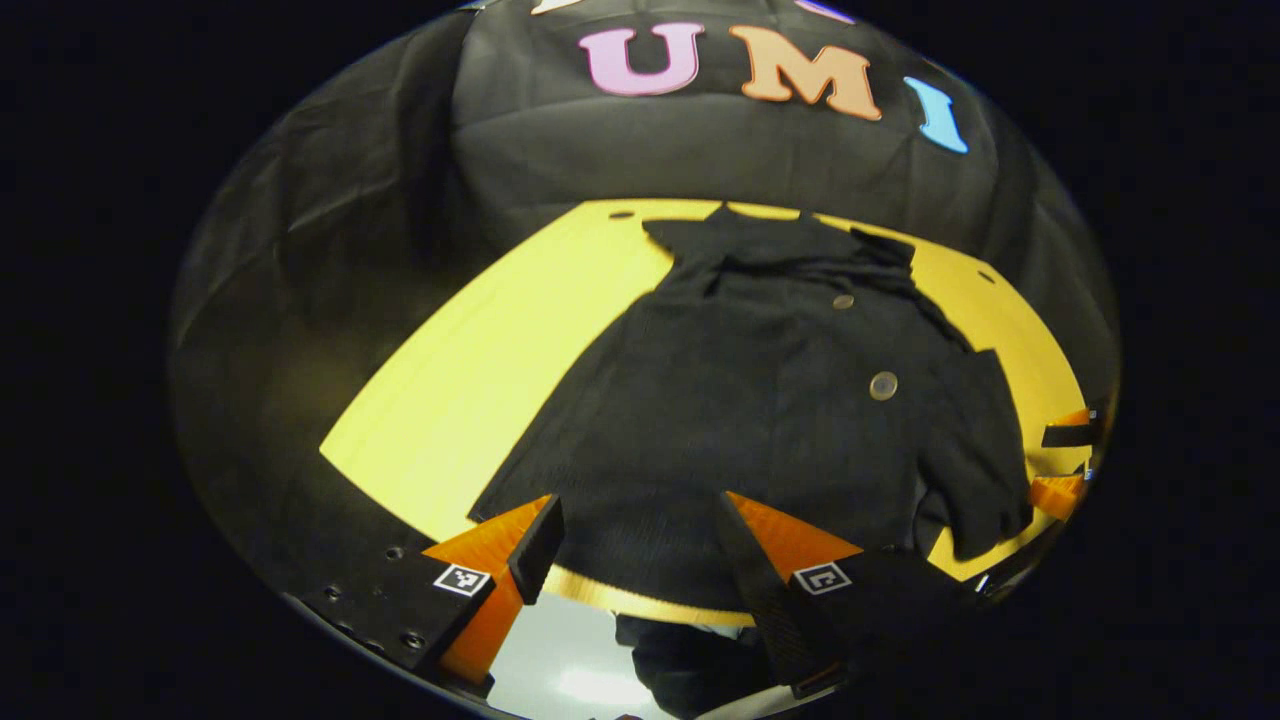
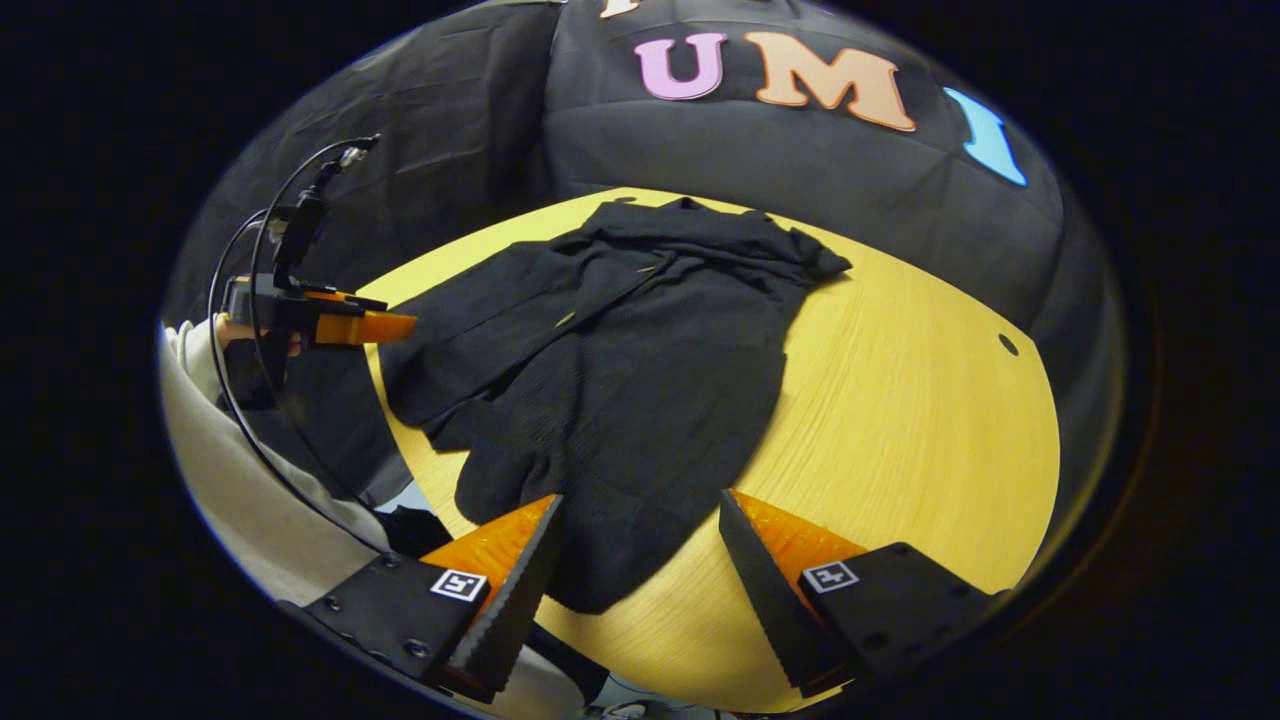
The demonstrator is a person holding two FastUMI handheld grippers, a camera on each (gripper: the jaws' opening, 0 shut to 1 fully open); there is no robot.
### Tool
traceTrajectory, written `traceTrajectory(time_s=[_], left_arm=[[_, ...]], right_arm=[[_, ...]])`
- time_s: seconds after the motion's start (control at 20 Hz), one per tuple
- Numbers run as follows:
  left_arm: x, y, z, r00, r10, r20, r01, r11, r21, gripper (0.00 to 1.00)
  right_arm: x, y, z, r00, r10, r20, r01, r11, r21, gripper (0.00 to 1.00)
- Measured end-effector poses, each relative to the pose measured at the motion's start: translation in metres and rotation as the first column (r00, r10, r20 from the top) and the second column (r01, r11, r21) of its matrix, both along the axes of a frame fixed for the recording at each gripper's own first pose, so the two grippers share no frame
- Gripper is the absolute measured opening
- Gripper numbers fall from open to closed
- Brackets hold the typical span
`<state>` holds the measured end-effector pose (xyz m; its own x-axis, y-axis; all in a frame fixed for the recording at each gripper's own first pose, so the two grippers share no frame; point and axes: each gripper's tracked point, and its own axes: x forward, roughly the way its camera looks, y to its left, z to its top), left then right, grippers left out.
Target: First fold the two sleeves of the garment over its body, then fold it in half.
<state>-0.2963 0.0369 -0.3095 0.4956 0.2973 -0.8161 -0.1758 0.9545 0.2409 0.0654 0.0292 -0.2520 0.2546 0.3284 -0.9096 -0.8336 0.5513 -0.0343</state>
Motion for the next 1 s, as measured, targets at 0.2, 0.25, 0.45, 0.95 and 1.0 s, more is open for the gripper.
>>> traceTrajectory(time_s=[0.2,0.25,0.45,0.95,1.0], left_arm=[[-0.007,0.001,-0.004,0.999,-0.025,-0.036,0.026,1.0,0.014,0.97],[-0.004,-0.001,-0.002,0.999,-0.034,-0.025,0.034,0.999,0.009,0.99],[-0.004,-0.001,-0.006,0.999,-0.017,-0.027,0.016,0.998,-0.056,0.91],[0.012,-0.024,-0.011,0.996,-0.066,-0.053,0.063,0.996,-0.066,0.26],[0.013,-0.024,-0.012,0.996,-0.067,-0.052,0.064,0.996,-0.058,0.14]], right_arm=[[-0.002,0.013,-0.018,0.998,0.052,-0.029,-0.054,0.997,-0.052,0.98],[-0.003,0.009,-0.02,0.997,0.055,-0.053,-0.059,0.996,-0.069,0.98],[0.008,0.01,-0.017,0.998,0.057,-0.041,-0.059,0.998,-0.036,0.99],[-0.004,0.027,-0.022,0.994,-0.005,-0.112,0.005,1.0,0.005,0.27],[-0.005,0.028,-0.023,0.992,-0.019,-0.125,0.021,1.0,0.011,0.15]])
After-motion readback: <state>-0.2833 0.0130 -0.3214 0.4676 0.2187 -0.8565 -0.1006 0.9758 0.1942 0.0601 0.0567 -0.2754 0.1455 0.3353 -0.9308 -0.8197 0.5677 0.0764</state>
